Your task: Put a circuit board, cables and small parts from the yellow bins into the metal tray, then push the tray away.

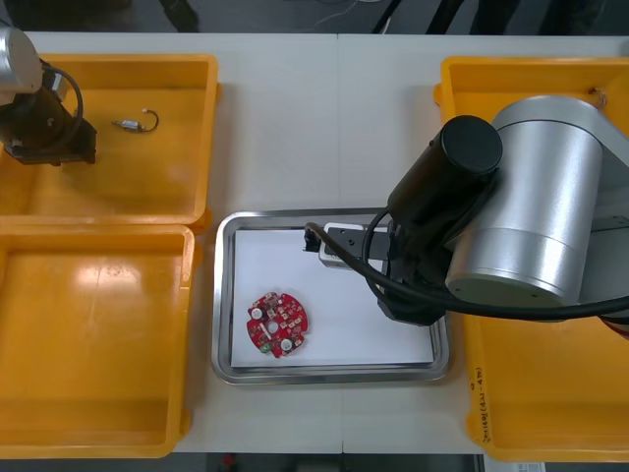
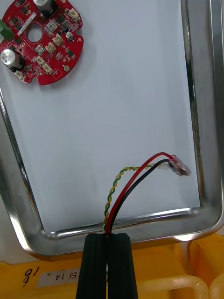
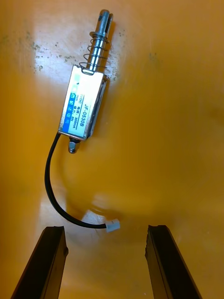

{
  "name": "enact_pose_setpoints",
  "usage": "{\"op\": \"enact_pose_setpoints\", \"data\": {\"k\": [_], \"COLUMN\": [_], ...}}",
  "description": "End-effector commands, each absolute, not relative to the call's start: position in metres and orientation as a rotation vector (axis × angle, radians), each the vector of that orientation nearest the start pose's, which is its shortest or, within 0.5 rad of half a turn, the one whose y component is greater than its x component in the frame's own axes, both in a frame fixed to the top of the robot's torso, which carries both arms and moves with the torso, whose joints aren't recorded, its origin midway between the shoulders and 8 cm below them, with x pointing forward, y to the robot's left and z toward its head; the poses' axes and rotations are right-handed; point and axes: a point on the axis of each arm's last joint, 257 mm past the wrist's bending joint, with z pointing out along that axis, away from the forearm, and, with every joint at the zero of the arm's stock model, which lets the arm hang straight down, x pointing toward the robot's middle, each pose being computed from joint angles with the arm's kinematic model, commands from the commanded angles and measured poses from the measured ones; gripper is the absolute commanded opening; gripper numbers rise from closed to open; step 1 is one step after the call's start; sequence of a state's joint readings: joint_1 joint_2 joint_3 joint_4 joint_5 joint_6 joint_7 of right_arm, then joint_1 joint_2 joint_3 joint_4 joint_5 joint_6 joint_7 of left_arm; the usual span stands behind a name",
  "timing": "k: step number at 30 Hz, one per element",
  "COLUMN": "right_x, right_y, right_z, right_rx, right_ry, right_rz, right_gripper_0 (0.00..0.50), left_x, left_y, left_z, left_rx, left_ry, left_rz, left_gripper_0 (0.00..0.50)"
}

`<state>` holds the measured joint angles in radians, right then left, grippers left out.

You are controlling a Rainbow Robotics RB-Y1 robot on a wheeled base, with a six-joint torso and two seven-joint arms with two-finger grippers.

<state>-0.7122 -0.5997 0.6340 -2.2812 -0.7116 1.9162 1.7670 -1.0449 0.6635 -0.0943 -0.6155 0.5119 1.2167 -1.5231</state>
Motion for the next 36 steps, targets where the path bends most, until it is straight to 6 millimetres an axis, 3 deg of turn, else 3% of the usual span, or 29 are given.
{"op": "enact_pose_setpoints", "data": {"k": [1, 9, 15, 27, 28, 29, 30, 31, 36], "right_x": [0.358, 0.349, 0.341, 0.347, 0.347, 0.347, 0.347, 0.347, 0.343], "right_y": [-0.074, -0.07, -0.062, -0.052, -0.052, -0.051, -0.051, -0.05, -0.055], "right_z": [-0.195, -0.214, -0.228, -0.243, -0.244, -0.245, -0.247, -0.248, -0.262], "right_rx": [-1.815, -1.794, -1.778, -1.721, -1.715, -1.714, -1.711, -1.706, -1.702], "right_ry": [2.014, 2.041, 2.046, 2.081, 2.084, 2.084, 2.088, 2.086, 2.099], "right_rz": [-0.251, -0.207, -0.156, -0.146, -0.146, -0.148, -0.149, -0.152, -0.155], "right_gripper_0": [0.0, 0.0, 0.0, 0.0, 0.0, 0.0, 0.0, 0.0, 0.0], "left_x": [0.639, 0.643, 0.646, 0.644, 0.644, 0.644, 0.643, 0.644, 0.644], "left_y": [0.412, 0.418, 0.419, 0.418, 0.418, 0.418, 0.419, 0.418, 0.419], "left_z": [-0.168, -0.164, -0.173, -0.179, -0.179, -0.179, -0.179, -0.18, -0.179], "left_rx": [-0.094, -0.083, -0.097, -0.095, -0.095, -0.095, -0.095, -0.094, -0.095], "left_ry": [2.564, 2.542, 2.527, 2.539, 2.539, 2.54, 2.54, 2.54, 2.54], "left_rz": [0.183, 0.215, 0.201, 0.192, 0.192, 0.192, 0.192, 0.191, 0.19], "left_gripper_0": [0.5, 0.5, 0.5, 0.5, 0.392, 0.315, 0.105, 0.0, 0.0]}}
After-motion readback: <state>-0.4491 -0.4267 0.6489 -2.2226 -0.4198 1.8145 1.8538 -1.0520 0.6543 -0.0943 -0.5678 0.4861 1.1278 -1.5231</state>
